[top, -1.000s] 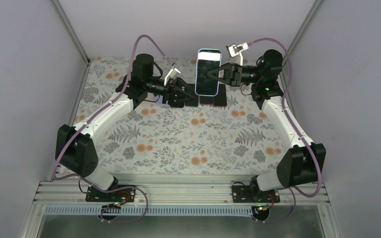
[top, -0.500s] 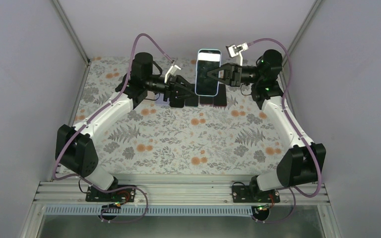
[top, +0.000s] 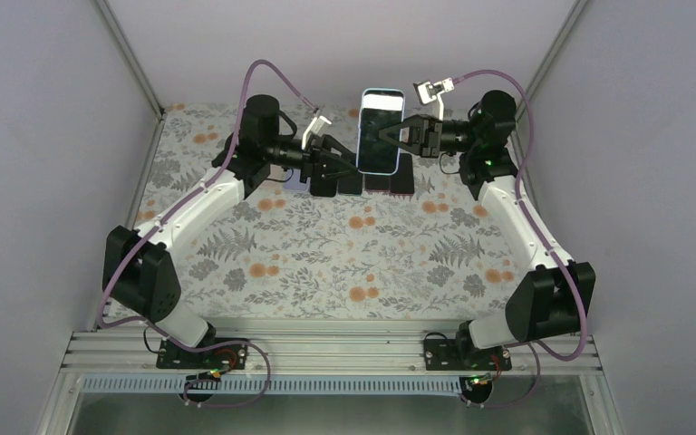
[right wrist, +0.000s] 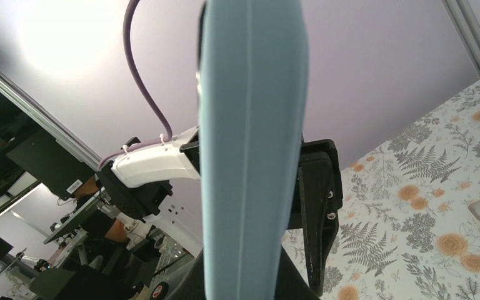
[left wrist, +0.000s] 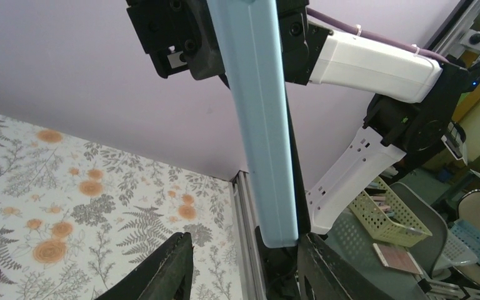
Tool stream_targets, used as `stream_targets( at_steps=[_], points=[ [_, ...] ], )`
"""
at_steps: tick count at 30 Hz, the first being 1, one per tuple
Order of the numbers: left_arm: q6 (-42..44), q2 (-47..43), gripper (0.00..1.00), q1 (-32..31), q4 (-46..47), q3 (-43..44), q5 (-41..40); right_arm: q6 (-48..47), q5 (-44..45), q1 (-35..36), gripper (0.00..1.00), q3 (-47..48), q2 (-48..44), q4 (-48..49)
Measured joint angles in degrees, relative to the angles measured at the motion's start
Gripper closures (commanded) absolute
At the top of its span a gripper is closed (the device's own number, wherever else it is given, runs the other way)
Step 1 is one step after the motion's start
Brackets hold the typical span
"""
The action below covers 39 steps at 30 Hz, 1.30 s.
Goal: Take the phone out of the phone case
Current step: Remove the phone case from the phone.
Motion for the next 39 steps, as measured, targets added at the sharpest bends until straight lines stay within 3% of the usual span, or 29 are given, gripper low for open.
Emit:
stream_targets(
  at_steps=[11,25,39],
  points=[
    [-1.79,0.42,0.64,0.02,1.75,0.0,-0.94,-0.26,0.02,-0.13,0.96,0.0,0.0,0.07],
    [-2.27,1.38,0.65,0.33,0.35,0.04,-4.61,0.55,0.5,-0.09,0.96,-1.4,0.02,3.15],
    [-6.95,3.21,0.66,2.21,3.93,2.21,1.51,-4.28,3.78,3.45,0.96,-1.81,-0.02,0.81]
  ],
)
